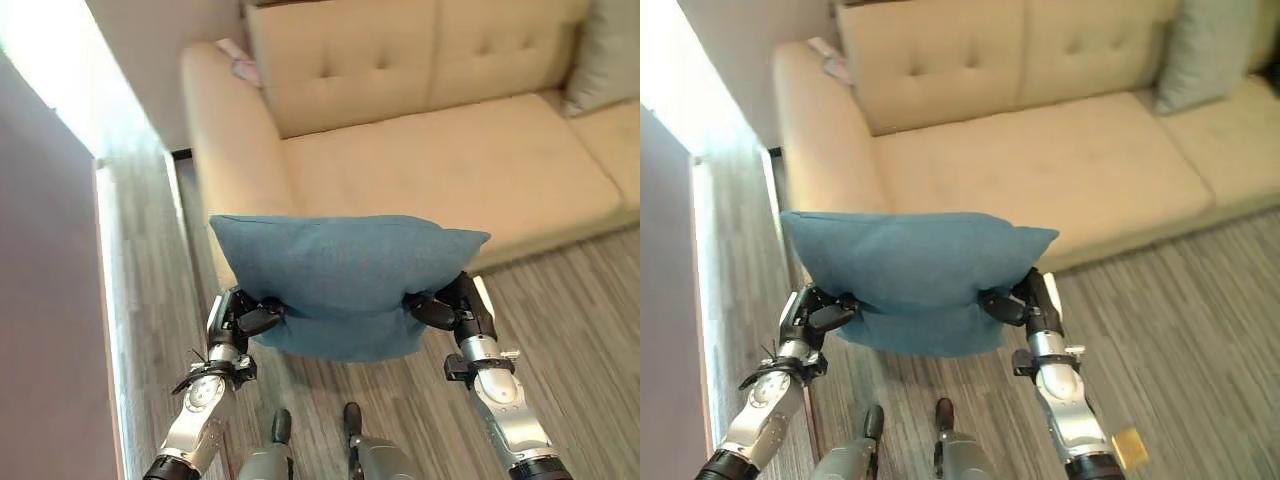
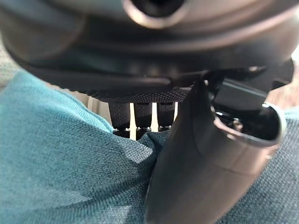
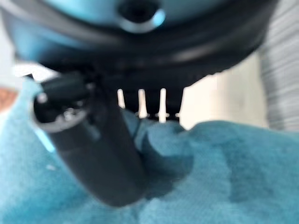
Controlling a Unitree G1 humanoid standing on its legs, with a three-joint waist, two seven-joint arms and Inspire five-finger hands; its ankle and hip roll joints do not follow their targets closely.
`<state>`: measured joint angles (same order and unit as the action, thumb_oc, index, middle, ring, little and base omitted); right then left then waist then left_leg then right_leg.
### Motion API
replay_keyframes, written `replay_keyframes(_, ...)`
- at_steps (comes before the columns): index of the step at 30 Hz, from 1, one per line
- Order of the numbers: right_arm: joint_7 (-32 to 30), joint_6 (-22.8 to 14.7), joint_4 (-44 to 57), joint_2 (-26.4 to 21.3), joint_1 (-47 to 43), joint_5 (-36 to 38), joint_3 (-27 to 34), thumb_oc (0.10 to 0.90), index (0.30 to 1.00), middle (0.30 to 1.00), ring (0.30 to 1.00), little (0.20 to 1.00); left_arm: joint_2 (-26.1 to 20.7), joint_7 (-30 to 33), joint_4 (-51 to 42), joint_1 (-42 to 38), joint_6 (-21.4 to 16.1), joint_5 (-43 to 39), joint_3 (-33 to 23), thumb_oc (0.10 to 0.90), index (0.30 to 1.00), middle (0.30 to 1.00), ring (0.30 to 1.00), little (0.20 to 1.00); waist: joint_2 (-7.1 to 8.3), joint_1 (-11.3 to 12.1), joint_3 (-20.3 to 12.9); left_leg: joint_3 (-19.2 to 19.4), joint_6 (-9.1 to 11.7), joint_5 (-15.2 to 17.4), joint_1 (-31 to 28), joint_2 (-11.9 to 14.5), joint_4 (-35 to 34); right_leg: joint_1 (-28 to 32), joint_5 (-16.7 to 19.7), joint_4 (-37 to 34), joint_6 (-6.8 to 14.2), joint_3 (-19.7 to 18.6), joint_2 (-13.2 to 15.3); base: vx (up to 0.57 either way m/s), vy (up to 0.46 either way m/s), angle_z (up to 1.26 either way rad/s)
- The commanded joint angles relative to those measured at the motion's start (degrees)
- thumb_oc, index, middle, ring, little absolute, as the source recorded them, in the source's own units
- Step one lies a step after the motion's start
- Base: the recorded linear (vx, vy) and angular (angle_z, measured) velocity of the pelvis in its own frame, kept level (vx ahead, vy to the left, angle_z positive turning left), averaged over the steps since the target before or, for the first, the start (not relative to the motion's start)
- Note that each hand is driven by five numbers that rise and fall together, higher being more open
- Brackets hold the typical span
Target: Pick up all the scattered cushions and arrange them neatly on the sofa.
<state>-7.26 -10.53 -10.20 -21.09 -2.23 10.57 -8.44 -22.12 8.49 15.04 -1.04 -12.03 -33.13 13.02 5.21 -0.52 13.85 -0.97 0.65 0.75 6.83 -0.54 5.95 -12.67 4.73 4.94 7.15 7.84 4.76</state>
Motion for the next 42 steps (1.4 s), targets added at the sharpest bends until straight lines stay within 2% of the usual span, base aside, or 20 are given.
replay_keyframes(1, 3.9, -5.9, 6.9, -0.5, -0.9, 1.3, -1.5, 0.4, 0.3, 0.3, 0.3, 0.3, 2.3, -6.6, -9.5, -0.2, -5.4, 2.6, 2.1, 0.4, 0.3, 0.3, 0.3, 0.3, -1.71, 2.5, -6.6, -2.2, -0.8, 6.3, -0.2, -1.7, 0.5, 0.5, -3.9, 2.8, 2.1, 5.3, 3.6, 0.1, -0.092, -0.86)
replay_keyframes(4, 4.2, -5.9, 8.1, -0.6, -2.1, 1.5, -2.4, 0.4, 0.3, 0.3, 0.3, 0.3, 2.0, -6.5, -9.8, 0.2, -5.3, 2.4, 1.7, 0.4, 0.3, 0.3, 0.3, 0.3, -2.22, 3.4, -6.6, -0.1, -0.9, 6.4, -1.7, -0.2, -0.6, 0.2, -2.2, 2.6, 2.6, 8.9, 5.9, 0.07, -0.107, -0.63)
replay_keyframes(5, 4.4, -5.7, 8.8, -0.7, -2.9, 1.3, -3.0, 0.4, 0.3, 0.3, 0.3, 0.3, 1.7, -6.6, -9.7, -0.3, -5.4, 2.2, 1.5, 0.4, 0.3, 0.3, 0.3, 0.3, -1.93, 3.8, -6.6, 1.1, -0.5, 6.7, -2.5, 0.5, -1.4, 1.2, -2.1, 1.3, 2.8, 11.6, 7.0, 0.05, -0.097, -0.73)
replay_keyframes(9, 4.4, -5.8, 9.5, -0.9, -2.7, 1.2, -3.1, 0.4, 0.3, 0.3, 0.3, 0.3, 2.2, -6.2, -9.3, -0.9, -5.4, 2.2, 2.1, 0.4, 0.3, 0.3, 0.3, 0.3, -1.05, 3.5, -7.5, 1.6, 0.6, 7.6, -3.9, 1.1, -1.3, 2.6, -2.6, 0.0, 2.3, 12.3, 6.5, 0.16, -0.208, -0.27)
replay_keyframes(11, 3.5, -5.9, 10.9, -1.6, -1.9, 0.8, -2.8, 0.4, 0.3, 0.3, 0.3, 0.3, 3.5, -5.8, -8.9, -2.2, -5.5, 1.8, 3.7, 0.4, 0.3, 0.3, 0.3, 0.3, -1.3, 2.5, -7.7, 1.3, 3.0, 8.1, -4.5, 3.8, 0.5, 4.1, -4.1, -0.7, 1.1, 12.5, 4.8, 0.18, -0.281, 0.16)
replay_keyframes(12, 3.5, -5.9, 10.9, -1.6, -1.9, 0.8, -2.8, 0.4, 0.3, 0.3, 0.3, 0.3, 3.5, -5.8, -8.9, -2.3, -5.5, 1.8, 3.8, 0.4, 0.3, 0.3, 0.3, 0.3, -1.15, 2.3, -7.9, 1.1, 2.9, 7.8, -4.2, 3.6, 0.4, 4.0, -3.9, -0.8, 1.1, 12.6, 5.0, 0.15, -0.287, 0.19)
replay_keyframes(14, 2.7, -6.2, 11.4, -2.7, -1.6, 1.5, -2.3, 0.4, 0.3, 0.3, 0.3, 0.3, 4.4, -5.7, -8.6, -4.1, -5.8, 1.4, 4.9, 0.4, 0.3, 0.3, 0.3, 0.3, -1.28, 1.6, -7.0, 0.6, 4.4, 5.3, 0.4, 5.3, 11.8, 6.1, -5.1, -2.4, -1.0, 13.3, 3.2, 0.08, -0.258, 0.23)
replay_keyframes(15, 2.7, -6.2, 11.4, -2.7, -1.7, 1.5, -2.3, 0.4, 0.3, 0.3, 0.3, 0.3, 4.4, -5.7, -8.6, -4.1, -5.8, 1.4, 4.9, 0.4, 0.3, 0.3, 0.3, 0.3, -1.25, 1.5, -7.1, 0.6, 4.4, 5.2, 0.5, 5.3, 11.8, 6.0, -5.0, -2.4, -1.0, 13.3, 3.3, 0.09, -0.237, 0.17)
replay_keyframes(17, 2.0, -6.1, 11.3, -3.5, -1.5, 1.0, -1.9, 0.4, 0.3, 0.3, 0.3, 0.3, 4.9, -5.5, -8.8, -5.0, -6.0, 1.1, 5.3, 0.4, 0.3, 0.3, 0.3, 0.3, -1.21, 2.1, -5.9, -0.4, 4.0, 4.8, 4.6, 4.1, 17.8, 7.6, -5.8, -4.1, -1.8, 12.5, 2.1, 0.08, -0.148, 0.03)
replay_keyframes(20, 1.8, -6.4, 11.8, -3.3, -0.7, 0.9, -1.0, 0.4, 0.3, 0.3, 0.3, 0.3, 5.1, -5.8, -9.1, -4.8, -6.0, 1.5, 5.4, 0.4, 0.3, 0.3, 0.3, 0.3, -0.4, 2.5, -6.1, -0.4, 2.5, 7.8, 9.1, -0.8, 15.2, 8.9, -6.1, -6.0, -1.6, 11.2, 1.5, 0.17, -0.105, -0.15)
replay_keyframes(23, 1.2, -6.5, 11.3, -2.9, -0.6, 0.4, -0.9, 0.4, 0.3, 0.3, 0.3, 0.3, 5.0, -5.9, -9.0, -4.8, -5.5, 2.3, 5.7, 0.4, 0.3, 0.3, 0.3, 0.3, -0.84, 3.5, -7.1, 1.5, 1.2, 2.8, 12.2, -3.9, 6.3, 10.4, -6.4, -7.8, -1.2, 10.4, -0.6, 0.22, -0.037, -0.08)
replay_keyframes(26, 0.7, -6.1, 11.0, -1.9, -1.4, -0.2, -1.1, 0.4, 0.3, 0.3, 0.3, 0.3, 4.6, -6.3, -9.8, -3.8, -5.1, 2.3, 5.2, 0.4, 0.3, 0.3, 0.3, 0.3, -1.66, 6.6, -8.1, 2.1, 1.2, -3.3, 14.4, -4.4, -2.7, 13.7, -8.5, -8.5, -1.2, 7.9, -4.1, 0.34, 0.021, -0.38)
replay_keyframes(30, 1.6, -6.2, 11.5, -0.8, -1.7, -1.2, -2.4, 0.4, 0.3, 0.3, 0.3, 0.3, 3.8, -6.1, -10.4, -2.7, -4.8, 2.5, 5.0, 0.4, 0.3, 0.3, 0.3, 0.3, -1.26, 6.5, -9.8, 1.5, 0.0, -2.6, 9.8, -4.4, -2.4, 15.6, -10.7, -5.8, -0.5, 7.4, -2.6, 0.33, 0.112, -0.93)
replay_keyframes(32, 1.8, -6.2, 11.8, 0.0, -2.3, -1.5, -2.9, 0.4, 0.3, 0.3, 0.3, 0.3, 3.1, -6.0, -10.8, -2.7, -4.8, 3.3, 5.2, 0.4, 0.3, 0.3, 0.3, 0.3, -1.08, 6.7, -10.3, 2.6, -1.0, -1.2, 6.8, -4.4, -2.6, 15.2, -10.8, 0.2, 0.8, 7.3, -0.9, 0.25, 0.124, -0.22)
replay_keyframes(34, 2.6, -5.6, 12.4, 0.6, -3.2, -1.7, -3.6, 0.4, 0.3, 0.3, 0.3, 0.3, 2.3, -5.5, -11.2, -3.5, -5.0, 2.9, 5.4, 0.4, 0.3, 0.3, 0.3, 0.3, -2.08, 5.6, -9.7, 2.8, -2.0, 0.2, 3.7, -3.6, -2.6, 10.9, -8.0, 10.3, 2.6, 7.7, 1.3, 0.2, 0.109, -0.26)
replay_keyframes(36, 2.8, -5.4, 12.4, 0.8, -3.4, -1.8, -3.7, 0.4, 0.3, 0.3, 0.3, 0.3, 2.3, -5.0, -11.2, -3.7, -5.2, 3.0, 5.5, 0.4, 0.3, 0.3, 0.3, 0.3, -2.49, 5.3, -9.6, 3.0, -2.3, 0.6, 2.5, -3.3, -3.1, 9.0, -6.8, 12.5, 2.9, 8.8, 2.4, 0.12, 0.044, 0.02)
replay_keyframes(37, 3.0, -5.1, 12.3, 1.0, -3.4, -1.6, -3.7, 0.4, 0.3, 0.3, 0.3, 0.3, 2.1, -4.8, -11.8, -3.7, -5.3, 2.8, 5.6, 0.4, 0.3, 0.3, 0.3, 0.3, -3.47, 4.7, -9.2, 3.1, -2.3, 1.0, 0.8, -2.5, -4.2, 6.0, -5.9, 12.3, 2.6, 11.0, 4.0, 0.15, 0.032, 0.27)
replay_keyframes(38, 3.0, -5.1, 12.3, 1.0, -3.4, -1.6, -3.7, 0.4, 0.3, 0.3, 0.3, 0.3, 2.1, -4.8, -11.8, -3.7, -5.3, 2.8, 5.6, 0.4, 0.3, 0.3, 0.3, 0.3, -3.48, 4.6, -9.2, 3.0, -2.3, 1.0, 0.7, -2.5, -4.3, 6.0, -6.0, 12.4, 2.5, 11.1, 4.0, 0.2, -0.001, 0.22)
replay_keyframes(39, 2.8, -5.0, 11.9, 1.1, -4.0, -1.5, -3.9, 0.4, 0.3, 0.3, 0.3, 0.3, 2.1, -4.5, -11.8, -3.5, -5.2, 2.9, 5.5, 0.4, 0.3, 0.3, 0.3, 0.3, -4.1, 4.2, -8.9, 3.1, -2.3, 1.5, -0.9, -2.2, -5.0, 3.6, -5.8, 8.9, 1.8, 13.1, 4.9, 0.17, -0.036, 0.16)
replay_keyframes(42, 2.8, -5.0, 11.7, 1.2, -4.6, -1.3, -4.3, 0.4, 0.3, 0.3, 0.3, 0.3, 2.2, -4.7, -11.6, -3.3, -5.1, 2.9, 5.1, 0.4, 0.3, 0.3, 0.3, 0.3, -4.07, 3.9, -8.4, 2.9, -2.1, 2.4, -2.2, -2.1, -4.9, 2.4, -4.6, 4.4, 1.9, 13.2, 5.4, 0.11, -0.043, -0.02)
